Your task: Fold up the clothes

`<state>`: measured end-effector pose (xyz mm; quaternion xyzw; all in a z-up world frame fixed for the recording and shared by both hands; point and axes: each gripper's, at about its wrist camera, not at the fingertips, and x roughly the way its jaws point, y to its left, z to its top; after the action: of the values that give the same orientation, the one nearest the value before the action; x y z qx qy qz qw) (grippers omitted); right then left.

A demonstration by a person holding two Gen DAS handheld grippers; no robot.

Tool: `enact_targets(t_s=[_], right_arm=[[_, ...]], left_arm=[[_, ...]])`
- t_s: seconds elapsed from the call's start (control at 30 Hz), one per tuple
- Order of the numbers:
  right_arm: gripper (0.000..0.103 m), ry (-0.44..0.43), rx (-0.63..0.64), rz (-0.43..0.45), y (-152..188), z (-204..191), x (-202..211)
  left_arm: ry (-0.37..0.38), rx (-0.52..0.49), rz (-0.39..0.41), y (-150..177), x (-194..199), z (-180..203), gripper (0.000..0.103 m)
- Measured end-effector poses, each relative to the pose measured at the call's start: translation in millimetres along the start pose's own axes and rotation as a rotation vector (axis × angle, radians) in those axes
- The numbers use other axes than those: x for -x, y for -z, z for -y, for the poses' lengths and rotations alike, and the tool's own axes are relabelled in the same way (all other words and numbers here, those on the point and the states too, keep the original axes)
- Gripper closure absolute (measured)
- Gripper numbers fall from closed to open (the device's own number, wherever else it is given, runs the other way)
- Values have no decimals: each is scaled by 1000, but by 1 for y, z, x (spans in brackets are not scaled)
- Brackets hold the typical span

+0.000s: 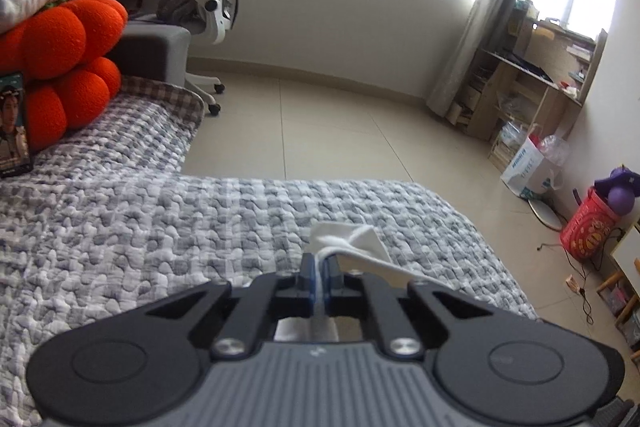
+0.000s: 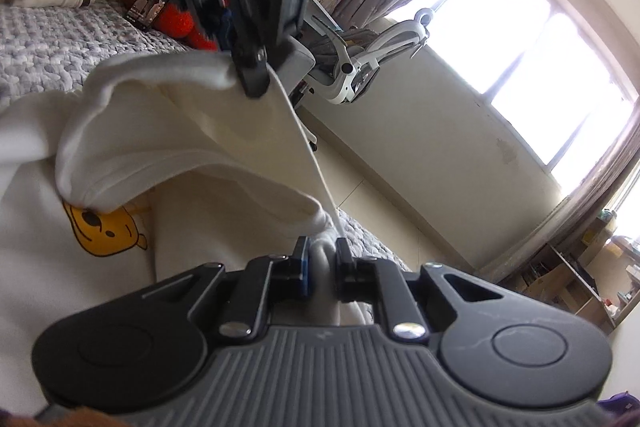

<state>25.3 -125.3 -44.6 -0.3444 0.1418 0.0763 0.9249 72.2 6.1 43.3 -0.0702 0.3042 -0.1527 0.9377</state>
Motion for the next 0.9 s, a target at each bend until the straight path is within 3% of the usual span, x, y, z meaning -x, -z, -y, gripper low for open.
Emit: enact_targets(t_s=[0.3, 0.53, 0.9], right_arm=[[91, 33, -28, -46, 3, 1, -6], [91, 64, -89, -90, 8, 15, -12], [91, 93, -110, -68, 12, 20, 2]], left_arm=[[-63, 117, 147, -16, 57, -37, 99], [-210, 131, 254, -14, 95, -64, 100], [-331, 197, 297, 14, 150, -114, 100]])
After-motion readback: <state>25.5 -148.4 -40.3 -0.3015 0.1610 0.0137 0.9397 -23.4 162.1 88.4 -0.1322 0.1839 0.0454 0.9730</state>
